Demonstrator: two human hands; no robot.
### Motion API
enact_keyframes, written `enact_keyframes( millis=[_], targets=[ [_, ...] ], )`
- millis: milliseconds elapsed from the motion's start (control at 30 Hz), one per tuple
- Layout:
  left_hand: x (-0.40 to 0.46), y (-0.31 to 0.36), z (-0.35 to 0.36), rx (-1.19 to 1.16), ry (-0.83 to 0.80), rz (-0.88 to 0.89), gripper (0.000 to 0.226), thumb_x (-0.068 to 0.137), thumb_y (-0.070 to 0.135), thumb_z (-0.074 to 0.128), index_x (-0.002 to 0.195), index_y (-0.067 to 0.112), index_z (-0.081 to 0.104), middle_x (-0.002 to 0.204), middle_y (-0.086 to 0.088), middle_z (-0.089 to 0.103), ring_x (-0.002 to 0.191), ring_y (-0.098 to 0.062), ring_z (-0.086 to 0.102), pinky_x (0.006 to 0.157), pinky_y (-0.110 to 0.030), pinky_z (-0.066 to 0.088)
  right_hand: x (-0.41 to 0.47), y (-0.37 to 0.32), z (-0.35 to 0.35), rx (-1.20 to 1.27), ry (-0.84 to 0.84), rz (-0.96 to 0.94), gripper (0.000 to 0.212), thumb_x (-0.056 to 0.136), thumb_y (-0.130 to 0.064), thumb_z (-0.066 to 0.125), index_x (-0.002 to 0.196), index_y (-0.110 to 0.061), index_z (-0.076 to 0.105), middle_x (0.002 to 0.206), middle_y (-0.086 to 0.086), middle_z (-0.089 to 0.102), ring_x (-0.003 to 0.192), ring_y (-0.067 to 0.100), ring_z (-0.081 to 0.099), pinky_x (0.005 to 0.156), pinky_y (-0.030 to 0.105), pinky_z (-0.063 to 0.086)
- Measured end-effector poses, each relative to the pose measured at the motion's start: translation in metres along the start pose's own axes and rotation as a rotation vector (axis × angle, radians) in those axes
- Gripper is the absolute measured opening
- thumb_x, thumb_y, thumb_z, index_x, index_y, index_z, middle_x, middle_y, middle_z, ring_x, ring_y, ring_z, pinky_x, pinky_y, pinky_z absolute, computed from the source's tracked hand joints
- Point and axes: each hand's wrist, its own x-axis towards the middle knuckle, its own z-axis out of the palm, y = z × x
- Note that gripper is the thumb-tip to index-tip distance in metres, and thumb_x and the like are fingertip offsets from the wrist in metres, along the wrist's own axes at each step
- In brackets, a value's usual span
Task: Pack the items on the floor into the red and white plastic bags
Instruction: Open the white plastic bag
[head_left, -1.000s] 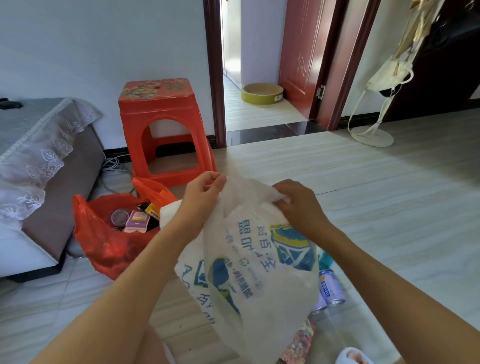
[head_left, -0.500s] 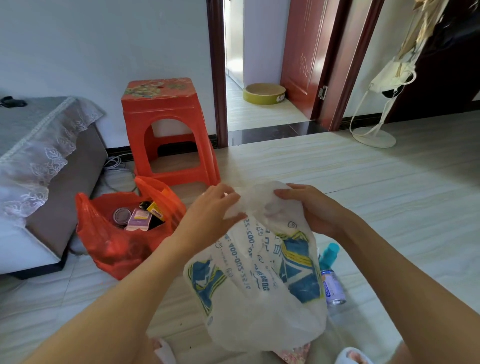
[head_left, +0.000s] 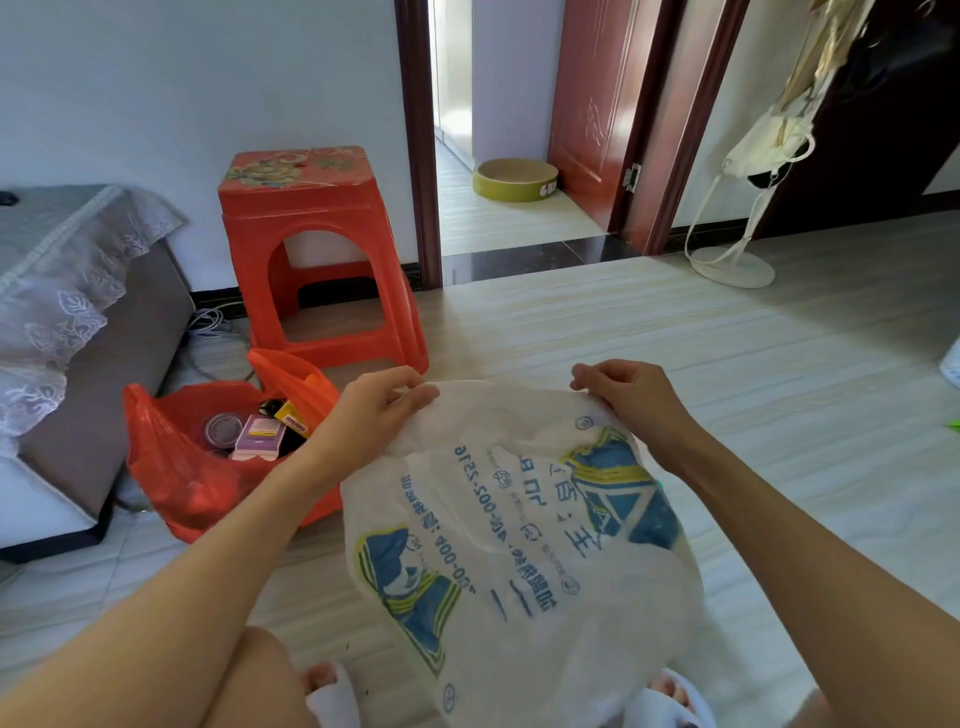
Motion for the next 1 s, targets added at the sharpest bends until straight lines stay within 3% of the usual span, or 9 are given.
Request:
enact_keyframes(
  millis=[67,167,267,367,433,500,767,867,1000],
  targets=[
    [0.001,-0.006,-0.002,0.005,0.067,-0.04,0.026,0.093,0.023,0.05,0.068,0.03,0.053,0.055,0.007,0.051,0.042,-0.002,0.045,0.043,-0.015,0.034,-0.003,0.0,0.008,-0.067,-0.002,-0.074,0.021,0.086,-0.036,0.061,0.095,-0.016,0.064,0.09,-0.001,0.065,0.082,0.014,0.061,0.075,0.028,0.052],
    [0.002,-0.014,-0.008,-0.076,0.201,-0.138,0.026,0.095,0.022,0.048,0.069,0.024,0.053,0.059,0.003,0.05,0.052,-0.01,0.047,0.049,-0.022,0.035,-0.009,0.01,0.021,-0.309,-0.081,-0.171,0.065,0.078,-0.042,0.069,0.132,-0.02,0.042,0.123,-0.001,0.048,0.113,0.015,0.048,0.097,0.035,0.044],
    [0.005,-0.014,-0.013,-0.192,0.295,-0.227,0.029,0.096,0.024,0.046,0.067,0.023,0.052,0.063,0.001,0.049,0.057,-0.014,0.043,0.054,-0.026,0.034,-0.006,0.026,0.033,-0.462,-0.128,-0.219,0.087,0.071,-0.042,0.075,0.142,-0.018,0.031,0.137,0.004,0.04,0.124,0.019,0.043,0.104,0.037,0.039],
    [0.006,-0.012,-0.017,-0.287,0.327,-0.237,0.031,0.096,0.023,0.045,0.065,0.023,0.051,0.063,0.002,0.046,0.057,-0.012,0.041,0.053,-0.024,0.034,0.003,0.039,0.045,-0.384,-0.057,-0.15,0.061,0.083,-0.03,0.066,0.136,-0.012,0.039,0.13,0.007,0.052,0.114,0.022,0.053,0.087,0.027,0.041],
    [0.007,-0.014,-0.021,-0.243,0.312,-0.226,0.031,0.096,0.023,0.045,0.066,0.021,0.05,0.063,0.001,0.046,0.057,-0.013,0.041,0.054,-0.026,0.034,0.01,0.041,0.047,-0.325,0.067,-0.143,0.027,0.091,-0.019,0.056,0.116,-0.007,0.054,0.108,0.011,0.062,0.091,0.021,0.055,0.068,0.023,0.033],
    [0.01,-0.022,-0.03,-0.161,0.344,-0.237,0.029,0.096,0.024,0.044,0.069,0.018,0.05,0.065,-0.001,0.047,0.06,-0.015,0.042,0.056,-0.027,0.035,0.019,0.039,0.041,-0.263,0.16,-0.131,0.011,0.091,-0.011,0.054,0.096,-0.004,0.06,0.092,0.016,0.062,0.081,0.021,0.051,0.061,0.025,0.028],
    [0.011,-0.079,-0.033,0.248,0.182,-0.379,0.028,0.094,0.02,0.047,0.089,-0.003,0.062,0.084,-0.017,0.061,0.079,-0.029,0.052,0.069,-0.032,0.034,0.048,0.05,0.029,-0.585,-0.008,-0.098,0.018,0.087,-0.022,0.062,0.102,-0.011,0.064,0.101,0.011,0.067,0.081,0.02,0.055,0.067,0.03,0.041],
    [0.006,-0.101,-0.015,0.308,0.119,-0.388,0.017,0.091,0.016,0.051,0.087,0.002,0.062,0.082,-0.011,0.058,0.079,-0.026,0.052,0.066,-0.028,0.03,0.059,0.062,0.043,-0.654,-0.075,-0.097,0.018,0.089,-0.022,0.058,0.099,-0.011,0.068,0.098,0.013,0.069,0.084,0.026,0.059,0.065,0.029,0.041],
    [-0.002,-0.142,0.013,0.368,-0.019,-0.438,0.004,0.086,0.026,0.055,0.087,0.022,0.056,0.085,-0.003,0.062,0.085,-0.028,0.059,0.071,-0.036,0.046,0.08,0.081,0.07,-0.676,-0.096,-0.099,0.02,0.088,-0.015,0.053,0.087,-0.004,0.07,0.086,0.016,0.069,0.075,0.027,0.058,0.061,0.037,0.042]
  ],
)
